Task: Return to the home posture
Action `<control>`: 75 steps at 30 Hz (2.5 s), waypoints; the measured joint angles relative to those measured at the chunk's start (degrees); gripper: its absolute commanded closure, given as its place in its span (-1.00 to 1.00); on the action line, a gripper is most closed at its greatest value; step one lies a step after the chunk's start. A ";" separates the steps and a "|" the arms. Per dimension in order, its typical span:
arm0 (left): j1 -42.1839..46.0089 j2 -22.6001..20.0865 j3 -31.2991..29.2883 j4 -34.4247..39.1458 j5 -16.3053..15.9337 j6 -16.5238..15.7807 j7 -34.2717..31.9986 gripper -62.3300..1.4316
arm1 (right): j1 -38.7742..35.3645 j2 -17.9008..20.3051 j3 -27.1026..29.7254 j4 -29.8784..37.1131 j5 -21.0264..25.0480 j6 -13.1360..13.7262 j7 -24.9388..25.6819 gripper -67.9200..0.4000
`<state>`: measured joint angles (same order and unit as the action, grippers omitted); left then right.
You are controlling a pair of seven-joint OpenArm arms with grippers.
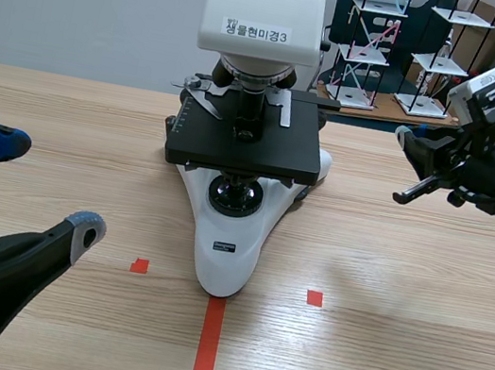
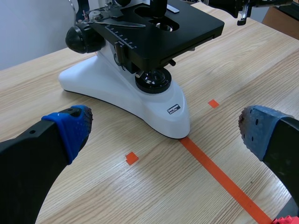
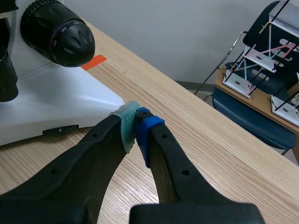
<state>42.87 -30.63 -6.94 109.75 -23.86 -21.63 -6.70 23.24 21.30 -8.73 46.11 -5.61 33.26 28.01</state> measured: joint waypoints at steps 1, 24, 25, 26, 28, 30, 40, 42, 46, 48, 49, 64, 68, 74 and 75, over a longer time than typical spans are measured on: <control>0.00 0.00 0.00 0.00 0.00 0.00 0.00 -1.00 | 0.00 0.00 0.00 0.00 0.00 0.00 0.00 0.99; 0.00 0.00 0.00 0.00 0.00 0.00 0.00 -1.00 | 0.00 0.00 0.00 0.00 0.00 0.00 0.00 0.99; 0.00 0.00 0.00 0.00 0.00 0.00 0.00 -1.00 | 0.00 0.00 0.00 0.00 0.00 -0.09 0.00 0.99; 0.00 0.00 0.00 0.00 0.00 0.00 0.00 -1.00 | 0.00 0.00 0.00 0.00 0.00 -0.35 0.00 0.99; 0.00 0.00 0.00 0.00 0.00 0.00 0.00 -1.00 | 0.00 0.02 0.00 0.00 0.00 -0.44 0.00 0.99; 0.00 0.00 0.00 0.00 0.00 0.00 0.00 -1.00 | 0.00 0.02 0.00 0.00 0.00 -0.44 0.00 0.99; 0.00 0.00 0.00 0.00 -0.02 -0.02 0.00 -1.00 | -10.14 1.79 0.02 7.37 1.64 -0.85 0.00 0.69; 0.00 -0.02 0.00 0.00 -0.02 -0.02 0.00 -1.00 | -15.23 3.23 0.04 12.20 3.78 -0.94 -0.02 0.56; 0.00 0.00 0.00 0.00 -0.04 -0.02 -0.02 -1.00 | -25.70 5.25 1.55 23.56 7.54 -2.86 -0.24 0.19; 0.00 0.00 0.00 0.00 -0.04 -0.02 -0.02 -1.00 | -31.06 5.25 3.76 29.51 10.40 -3.87 -0.04 -0.08; 0.00 0.00 0.00 0.00 -0.04 -0.02 0.00 -1.00 | -33.94 5.22 5.16 32.65 12.07 -3.80 0.00 -0.25; 0.00 0.00 0.00 0.00 -0.02 -0.02 0.00 -1.00 | -73.50 5.25 17.31 67.67 15.52 -3.87 0.11 -0.80; 0.00 0.00 0.00 0.00 -0.02 -0.02 0.00 -1.00 | -74.05 5.25 17.29 68.32 15.54 -3.89 -0.20 -0.80; 0.00 0.00 0.00 0.00 -0.02 -0.02 0.00 -1.00 | -72.78 5.22 17.29 67.71 15.52 -4.44 -1.07 -0.80; 0.00 0.00 0.00 0.00 0.00 -0.02 0.00 -1.00 | -72.65 5.22 17.29 67.63 15.52 -4.48 -1.07 -0.80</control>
<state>42.87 -30.63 -6.94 109.75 -23.86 -21.65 -6.70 -49.41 26.52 8.56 113.73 9.91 28.77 26.94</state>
